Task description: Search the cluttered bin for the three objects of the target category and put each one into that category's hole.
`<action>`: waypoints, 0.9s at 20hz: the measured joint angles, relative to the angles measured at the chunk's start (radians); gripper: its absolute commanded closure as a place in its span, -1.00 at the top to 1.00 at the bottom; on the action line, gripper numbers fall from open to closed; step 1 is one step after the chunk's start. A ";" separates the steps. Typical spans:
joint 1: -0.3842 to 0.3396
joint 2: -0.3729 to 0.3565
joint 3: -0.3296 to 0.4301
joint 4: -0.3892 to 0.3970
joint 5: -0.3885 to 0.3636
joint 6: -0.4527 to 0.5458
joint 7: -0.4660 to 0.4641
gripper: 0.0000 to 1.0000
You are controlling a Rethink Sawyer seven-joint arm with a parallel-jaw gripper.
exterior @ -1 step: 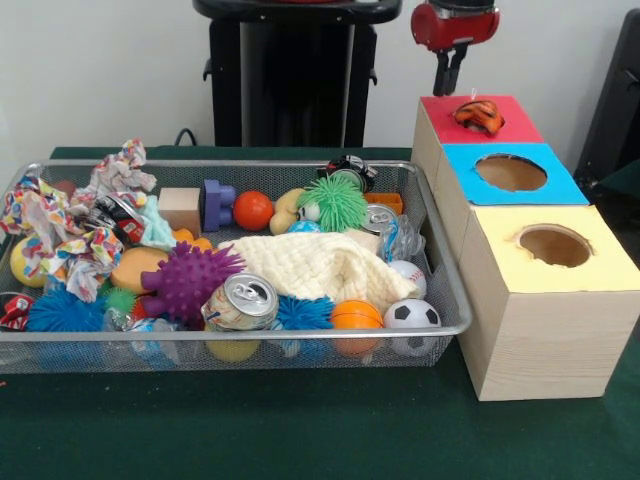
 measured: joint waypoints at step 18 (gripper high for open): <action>-0.051 -0.009 0.061 -0.056 -0.001 0.163 0.000 -1.00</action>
